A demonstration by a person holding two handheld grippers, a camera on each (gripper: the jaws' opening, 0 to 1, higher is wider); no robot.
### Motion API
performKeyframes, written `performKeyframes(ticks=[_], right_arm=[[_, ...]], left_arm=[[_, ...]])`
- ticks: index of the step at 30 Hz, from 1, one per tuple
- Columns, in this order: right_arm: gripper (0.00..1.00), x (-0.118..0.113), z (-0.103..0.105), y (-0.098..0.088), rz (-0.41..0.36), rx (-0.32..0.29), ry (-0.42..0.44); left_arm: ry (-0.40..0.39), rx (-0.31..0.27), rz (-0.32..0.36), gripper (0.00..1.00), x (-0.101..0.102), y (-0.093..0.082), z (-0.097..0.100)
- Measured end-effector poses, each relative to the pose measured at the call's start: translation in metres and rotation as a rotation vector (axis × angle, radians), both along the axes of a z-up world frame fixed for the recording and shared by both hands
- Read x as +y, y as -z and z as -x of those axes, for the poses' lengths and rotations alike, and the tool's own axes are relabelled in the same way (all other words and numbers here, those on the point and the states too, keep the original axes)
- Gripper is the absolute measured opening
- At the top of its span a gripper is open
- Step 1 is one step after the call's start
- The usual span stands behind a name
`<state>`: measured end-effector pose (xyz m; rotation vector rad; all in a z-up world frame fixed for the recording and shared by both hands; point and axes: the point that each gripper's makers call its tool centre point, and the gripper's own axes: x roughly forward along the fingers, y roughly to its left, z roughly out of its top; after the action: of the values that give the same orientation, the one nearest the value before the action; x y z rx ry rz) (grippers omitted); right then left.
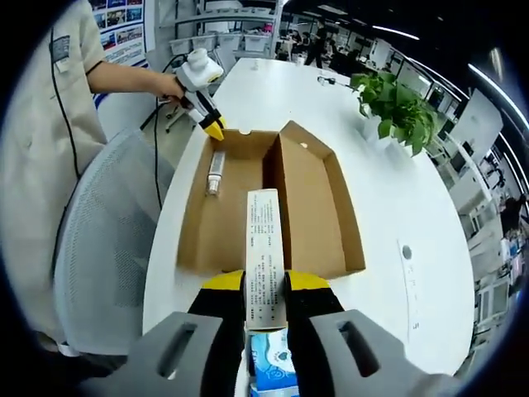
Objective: Operate the shoe box by opening the lid, removing the specified soft item, and placing it in the target area until the item is outside and the box remains undamaged.
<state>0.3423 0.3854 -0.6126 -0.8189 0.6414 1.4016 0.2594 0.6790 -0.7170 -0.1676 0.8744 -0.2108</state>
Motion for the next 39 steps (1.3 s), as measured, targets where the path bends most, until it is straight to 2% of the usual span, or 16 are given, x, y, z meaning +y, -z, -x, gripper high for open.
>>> performKeyframes(ticks=[20, 39], right_arm=[[0.15, -0.074, -0.034, 0.006, 0.048, -0.008, 0.069], [0.15, -0.128, -0.066, 0.03, 0.148, -0.011, 0.09]], left_arm=[[-0.008, 0.021, 0.027, 0.09, -0.001, 0.001, 0.0], [-0.002, 0.02, 0.014, 0.09, 0.0, 0.001, -0.001]])
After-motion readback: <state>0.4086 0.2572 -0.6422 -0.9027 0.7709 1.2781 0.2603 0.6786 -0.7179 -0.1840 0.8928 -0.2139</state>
